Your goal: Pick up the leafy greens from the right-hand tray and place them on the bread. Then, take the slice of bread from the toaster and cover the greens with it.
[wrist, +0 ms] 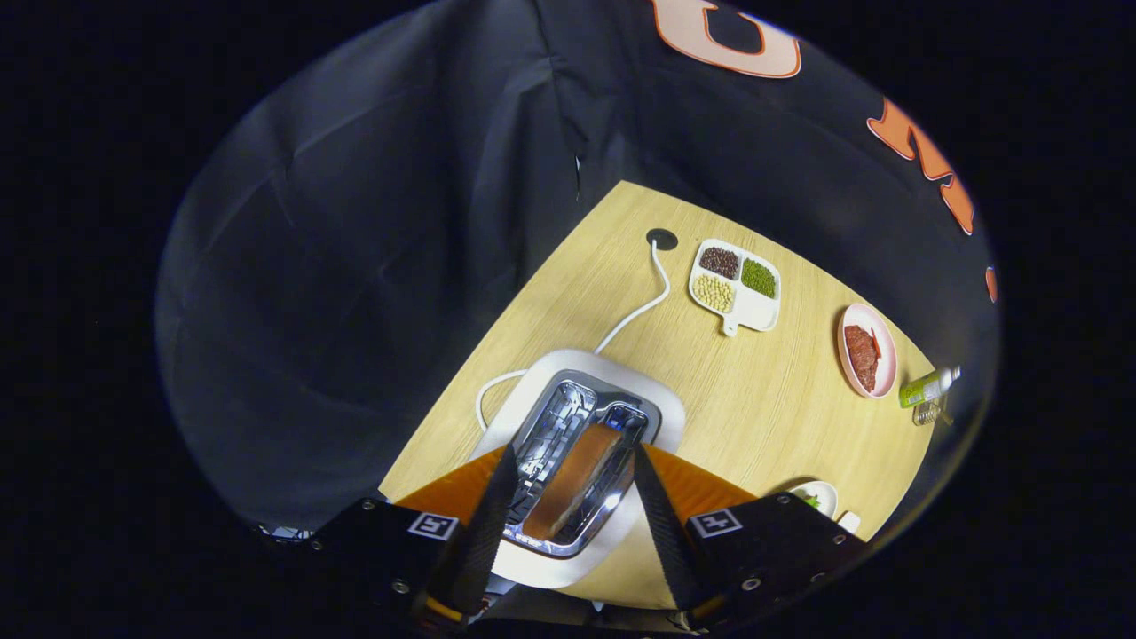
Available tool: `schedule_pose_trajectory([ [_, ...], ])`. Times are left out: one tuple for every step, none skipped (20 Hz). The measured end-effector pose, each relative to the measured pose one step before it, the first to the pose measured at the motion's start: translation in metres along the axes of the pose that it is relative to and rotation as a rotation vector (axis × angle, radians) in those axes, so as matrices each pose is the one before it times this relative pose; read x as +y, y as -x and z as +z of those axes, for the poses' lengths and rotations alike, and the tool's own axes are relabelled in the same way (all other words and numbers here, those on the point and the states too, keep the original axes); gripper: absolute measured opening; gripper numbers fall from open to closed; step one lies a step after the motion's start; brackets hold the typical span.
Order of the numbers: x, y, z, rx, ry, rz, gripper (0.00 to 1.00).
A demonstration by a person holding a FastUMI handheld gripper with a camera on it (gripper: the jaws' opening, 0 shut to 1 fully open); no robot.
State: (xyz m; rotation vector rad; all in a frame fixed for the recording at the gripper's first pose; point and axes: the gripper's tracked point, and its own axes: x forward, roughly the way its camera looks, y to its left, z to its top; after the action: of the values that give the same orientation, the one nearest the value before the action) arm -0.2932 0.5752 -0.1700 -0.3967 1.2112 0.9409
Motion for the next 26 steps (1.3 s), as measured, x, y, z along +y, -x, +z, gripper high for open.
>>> schedule_pose_trajectory([
  [-0.00083,-0.00370,-0.00200,0.01453,0.00228,-0.00676,0.73],
  [0.00105,-0.00298,-0.00107,0.01027,-0.00539,-0.00981,0.66],
  [-0.00210,-0.00191,0.00017,0.00826,-0.01037,-0.01418,0.59],
  [-0.00460,-0.00163,-0.00014,0.00782,-0.01503,-0.01961,0.51],
  [-0.00377,-0.00248,-0.00082,0.00763,-0.01506,-0.01196,0.40],
  [-0.00324,-0.00437,-0.00084,0.00541,-0.00207,-0.00884,0.35],
  [-0.00308,-0.00175,0.00079,0.01096,-0.00307,-0.00413,0.26],
  [0.00160,-0.00079,-0.00169,0.00727,-0.01648,-0.00039,0.23],
  [0.00085,-0.00186,0.00022,0.00541,-0.00789,-0.00062,0.19],
  [0.00071,0.00063,-0.00195,0.01412,-0.00604,0.00568,0.18],
  [-0.00119,0.00124,0.00273,-0.01076,-0.00928,-0.00584,0.16],
  [-0.00047,-0.00048,0.00055,-0.00426,-0.00921,0.00802,0.15],
  [-0.00062,0.00178,-0.00036,-0.00601,-0.01876,0.01082,0.12],
  [-0.00080,0.00288,-0.00025,-0.00559,-0.01775,0.01960,0.11],
  [-0.00279,0.00447,0.00056,-0.00852,-0.01772,0.01739,0.10],
  [-0.00199,0.00662,0.00203,-0.01067,-0.01550,0.02223,0.10],
  [-0.00135,0.00761,0.00280,-0.01347,-0.00463,0.02509,0.10],
  [-0.00691,0.00875,0.00308,-0.02185,0.00148,0.01703,0.10],
  [-0.00485,0.00896,0.00285,-0.02274,-0.01097,0.02882,0.09],
  [-0.00388,0.00990,-0.00010,-0.01323,-0.02317,0.02444,0.10],
  [-0.00377,0.01072,0.00077,-0.01161,-0.03127,0.03896,0.10],
  [-0.00288,0.01083,0.00103,-0.01014,-0.04129,0.03965,0.10],
  [-0.00319,0.00709,0.00392,-0.01852,-0.03625,0.03774,0.09],
  [-0.00611,0.00918,0.00339,-0.01498,-0.03046,0.02450,0.09],
  [-0.00828,0.00600,0.00516,-0.02096,-0.02878,0.01308,0.09],
  [-0.00583,0.00907,0.00348,-0.01417,-0.03774,0.02768,0.09],
])
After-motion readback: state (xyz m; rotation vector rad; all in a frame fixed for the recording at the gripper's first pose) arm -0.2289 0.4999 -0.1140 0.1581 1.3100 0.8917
